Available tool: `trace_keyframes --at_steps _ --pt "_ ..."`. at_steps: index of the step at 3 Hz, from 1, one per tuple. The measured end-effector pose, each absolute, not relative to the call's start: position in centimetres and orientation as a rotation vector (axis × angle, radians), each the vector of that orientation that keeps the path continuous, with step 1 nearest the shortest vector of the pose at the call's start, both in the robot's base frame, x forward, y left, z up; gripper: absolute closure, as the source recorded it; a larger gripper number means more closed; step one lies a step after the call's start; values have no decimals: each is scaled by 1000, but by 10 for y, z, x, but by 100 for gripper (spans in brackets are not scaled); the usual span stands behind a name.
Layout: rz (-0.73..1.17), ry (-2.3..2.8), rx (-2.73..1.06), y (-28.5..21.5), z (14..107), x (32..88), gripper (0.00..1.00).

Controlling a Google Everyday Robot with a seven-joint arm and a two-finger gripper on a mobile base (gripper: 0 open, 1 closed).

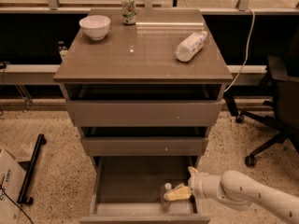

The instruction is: Pick water bottle from bottom drawer and place on counter

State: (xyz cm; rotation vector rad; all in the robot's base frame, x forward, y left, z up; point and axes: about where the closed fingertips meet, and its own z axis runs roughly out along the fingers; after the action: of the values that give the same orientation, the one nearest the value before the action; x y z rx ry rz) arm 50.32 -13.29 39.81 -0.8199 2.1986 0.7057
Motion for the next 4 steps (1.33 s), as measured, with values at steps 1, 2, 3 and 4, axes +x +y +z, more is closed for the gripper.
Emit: trace_keyframes --at_steps 1,2,3,4 --pt "725 2145 -729 -122 360 520 0" --pt "742 2122 -656 -109 313 535 0" --pt "736 2128 -613 -107 288 543 0" --pt "745 2149 -577 -103 264 548 0"
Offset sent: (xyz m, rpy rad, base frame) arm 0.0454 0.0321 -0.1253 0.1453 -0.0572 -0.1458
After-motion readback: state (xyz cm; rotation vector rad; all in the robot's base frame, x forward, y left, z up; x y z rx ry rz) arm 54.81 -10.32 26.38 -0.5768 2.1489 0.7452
